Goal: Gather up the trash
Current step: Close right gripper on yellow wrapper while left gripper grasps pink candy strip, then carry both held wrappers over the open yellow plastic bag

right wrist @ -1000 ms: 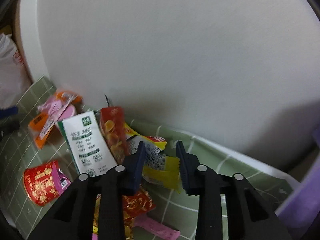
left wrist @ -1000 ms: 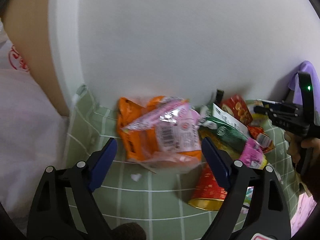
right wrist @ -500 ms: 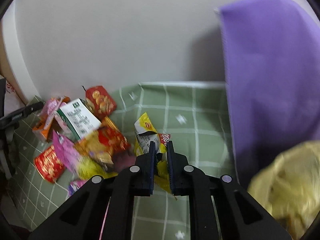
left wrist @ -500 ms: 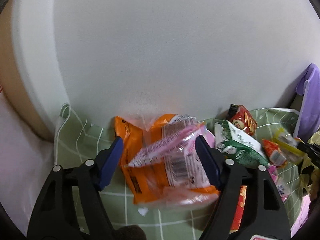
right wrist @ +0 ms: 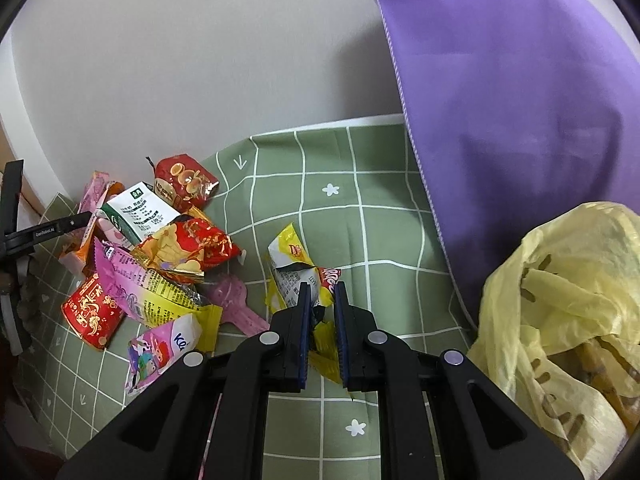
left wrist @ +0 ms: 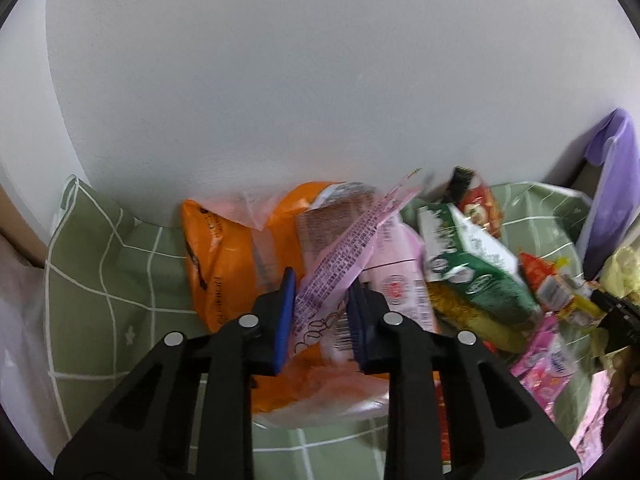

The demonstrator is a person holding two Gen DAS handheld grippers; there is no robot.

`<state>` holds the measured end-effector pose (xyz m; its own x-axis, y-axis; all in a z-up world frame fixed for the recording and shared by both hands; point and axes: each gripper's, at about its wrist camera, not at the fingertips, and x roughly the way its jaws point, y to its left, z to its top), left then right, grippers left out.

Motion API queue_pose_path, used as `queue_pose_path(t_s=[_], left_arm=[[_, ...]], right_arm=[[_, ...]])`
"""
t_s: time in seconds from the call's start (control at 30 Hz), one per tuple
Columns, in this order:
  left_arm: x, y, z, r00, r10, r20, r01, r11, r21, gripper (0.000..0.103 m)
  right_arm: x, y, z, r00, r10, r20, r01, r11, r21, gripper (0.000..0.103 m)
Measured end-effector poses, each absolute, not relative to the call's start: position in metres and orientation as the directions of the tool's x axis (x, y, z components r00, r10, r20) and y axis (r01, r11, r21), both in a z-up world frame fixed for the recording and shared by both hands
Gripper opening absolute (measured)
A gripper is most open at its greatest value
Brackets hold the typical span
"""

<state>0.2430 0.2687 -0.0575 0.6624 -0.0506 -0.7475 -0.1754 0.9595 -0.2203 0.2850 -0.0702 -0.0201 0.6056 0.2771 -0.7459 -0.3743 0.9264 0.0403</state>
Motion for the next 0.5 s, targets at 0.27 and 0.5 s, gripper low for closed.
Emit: queue_pose_path(t_s=[0.27,0.5], left_arm=[[0.222,0.247,-0.018,0.738,-0.082,-0.670,-0.120,0.961,-0.249,0.022],[0.226,0.196,0.024,0.779,-0.224,-0.585,0.049,0.953,-0.300,0.022]], right_arm=[[0.264,-0.088,0.003,0.653,0.290,-0.700,-0.356,0.933,0.054,0.011],[0.239,-0.110,0.042,0.722,0.276,-0.634,-0.329,0.944,0.035,0.011]])
